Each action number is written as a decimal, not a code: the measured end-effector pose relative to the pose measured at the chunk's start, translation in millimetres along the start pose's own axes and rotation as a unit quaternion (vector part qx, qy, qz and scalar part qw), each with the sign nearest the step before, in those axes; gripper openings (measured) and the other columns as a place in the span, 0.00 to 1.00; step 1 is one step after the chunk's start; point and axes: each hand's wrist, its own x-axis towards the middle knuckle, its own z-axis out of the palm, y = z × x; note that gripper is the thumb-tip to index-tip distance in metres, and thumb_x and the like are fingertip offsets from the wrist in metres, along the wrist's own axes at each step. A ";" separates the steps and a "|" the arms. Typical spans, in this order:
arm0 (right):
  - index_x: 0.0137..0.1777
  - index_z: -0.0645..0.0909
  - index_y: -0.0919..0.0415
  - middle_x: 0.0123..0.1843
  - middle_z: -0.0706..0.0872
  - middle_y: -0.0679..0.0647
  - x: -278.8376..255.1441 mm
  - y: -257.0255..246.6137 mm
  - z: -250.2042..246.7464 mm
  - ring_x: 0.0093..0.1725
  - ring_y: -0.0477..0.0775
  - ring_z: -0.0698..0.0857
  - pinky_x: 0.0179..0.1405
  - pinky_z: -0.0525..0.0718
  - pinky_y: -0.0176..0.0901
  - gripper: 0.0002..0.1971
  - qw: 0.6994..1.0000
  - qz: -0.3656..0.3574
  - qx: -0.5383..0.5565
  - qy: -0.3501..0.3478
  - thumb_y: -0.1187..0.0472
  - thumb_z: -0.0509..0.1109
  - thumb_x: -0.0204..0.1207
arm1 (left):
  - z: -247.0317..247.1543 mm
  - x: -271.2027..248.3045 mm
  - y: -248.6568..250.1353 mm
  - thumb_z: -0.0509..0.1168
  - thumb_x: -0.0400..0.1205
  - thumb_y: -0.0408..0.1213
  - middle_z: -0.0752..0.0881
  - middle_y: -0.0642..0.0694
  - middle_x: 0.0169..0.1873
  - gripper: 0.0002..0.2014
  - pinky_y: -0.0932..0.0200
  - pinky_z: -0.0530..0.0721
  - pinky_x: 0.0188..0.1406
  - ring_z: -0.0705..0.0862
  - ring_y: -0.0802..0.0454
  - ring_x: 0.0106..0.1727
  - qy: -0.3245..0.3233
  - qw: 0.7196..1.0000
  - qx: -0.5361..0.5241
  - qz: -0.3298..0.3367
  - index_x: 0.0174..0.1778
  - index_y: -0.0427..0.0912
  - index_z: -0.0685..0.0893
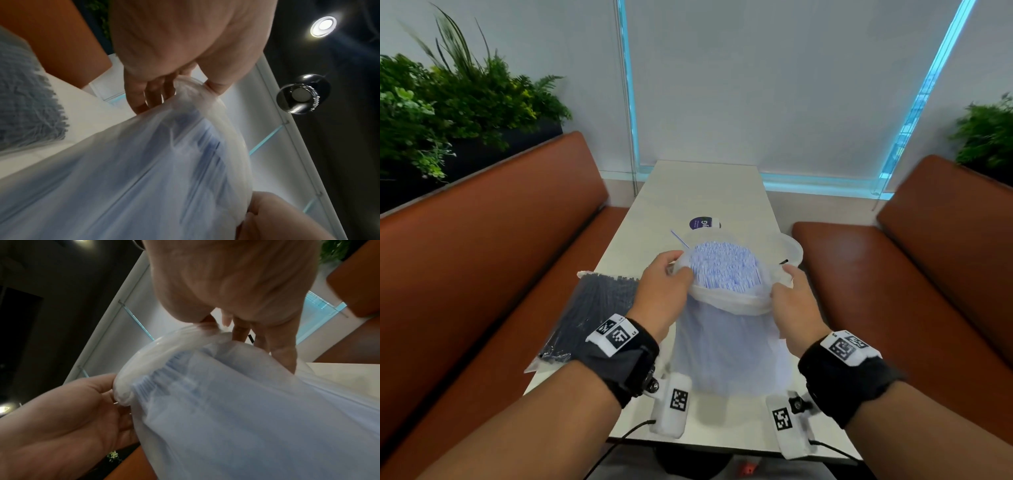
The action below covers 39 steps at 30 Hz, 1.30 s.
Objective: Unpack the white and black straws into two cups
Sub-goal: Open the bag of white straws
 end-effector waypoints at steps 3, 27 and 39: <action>0.58 0.78 0.45 0.48 0.80 0.47 -1.7 -6.3 3.0 0.44 0.51 0.79 0.48 0.79 0.48 0.12 1.000 -0.005 0.019 -0.021 0.58 0.57 0.81 | 2.6 -0.1 6.8 0.62 0.70 0.42 0.91 0.53 0.48 0.15 0.38 0.86 0.62 0.88 0.47 0.55 -0.003 1.000 -0.008 -0.005 0.48 0.55 0.90; 0.50 0.84 0.54 0.54 0.87 0.58 5.8 -7.6 -6.3 0.54 0.68 0.87 0.38 0.88 0.58 0.13 0.997 0.044 -0.056 -0.037 0.47 0.63 0.83 | -2.0 4.4 -9.5 0.68 0.84 0.40 0.88 0.47 0.39 0.06 0.59 0.81 0.28 0.83 0.50 0.37 -0.029 0.985 -0.099 -0.138 0.42 0.48 0.88; 0.57 0.81 0.39 0.55 0.86 0.50 6.5 31.2 -9.7 0.48 0.50 0.85 0.44 0.81 0.45 0.20 0.997 -0.023 -0.070 -0.024 0.68 0.59 0.81 | -6.8 -17.3 -67.5 0.61 0.89 0.45 0.86 0.44 0.47 0.08 0.43 0.86 0.43 0.87 0.45 0.42 -0.096 0.979 0.155 0.095 0.54 0.68 0.78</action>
